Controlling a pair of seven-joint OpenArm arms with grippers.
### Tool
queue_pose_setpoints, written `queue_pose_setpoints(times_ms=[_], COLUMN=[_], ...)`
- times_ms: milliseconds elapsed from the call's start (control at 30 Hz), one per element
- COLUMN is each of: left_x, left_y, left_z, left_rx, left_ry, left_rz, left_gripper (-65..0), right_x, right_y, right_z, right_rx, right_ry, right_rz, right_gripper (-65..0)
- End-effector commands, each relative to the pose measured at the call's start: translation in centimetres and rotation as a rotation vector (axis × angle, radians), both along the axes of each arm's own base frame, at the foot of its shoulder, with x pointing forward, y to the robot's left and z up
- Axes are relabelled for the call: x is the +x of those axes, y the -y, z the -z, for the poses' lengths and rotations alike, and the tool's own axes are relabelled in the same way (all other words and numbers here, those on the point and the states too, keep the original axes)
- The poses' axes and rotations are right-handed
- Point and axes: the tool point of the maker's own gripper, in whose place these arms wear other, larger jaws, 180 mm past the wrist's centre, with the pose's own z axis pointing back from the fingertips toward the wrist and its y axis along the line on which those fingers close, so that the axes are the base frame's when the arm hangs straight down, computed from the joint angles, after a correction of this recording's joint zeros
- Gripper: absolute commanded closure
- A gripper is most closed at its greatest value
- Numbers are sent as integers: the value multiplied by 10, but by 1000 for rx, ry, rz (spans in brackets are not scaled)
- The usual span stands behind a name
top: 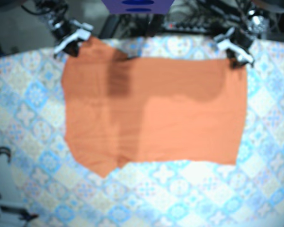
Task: Fold the T-shirt properly
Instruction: 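Grasp the shirt's collar-side edge with both grippers at its two corners, then lift the grasped edge and pull it toward the robot with both grippers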
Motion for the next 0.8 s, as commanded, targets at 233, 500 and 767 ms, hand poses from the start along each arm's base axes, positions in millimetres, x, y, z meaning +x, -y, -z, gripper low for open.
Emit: queue_pose_setpoints(times_ms=[233,500,767], left_x=[-2,1,4], left_y=[-17,-24,-28], left_z=[-1,-4,-7], left_rx=[29,37,42], left_ry=[-22,-9,0], left_rz=[-35,-51,-59], left_gripper=[-290,-290,-290], right_x=[0,0,0], right_y=[3,2,2], right_z=[-4,-3,-3], right_rx=[-2,-1,0], right_ry=[12,12,12], right_rz=[0,-1,-2], right_gripper=[0,0,0])
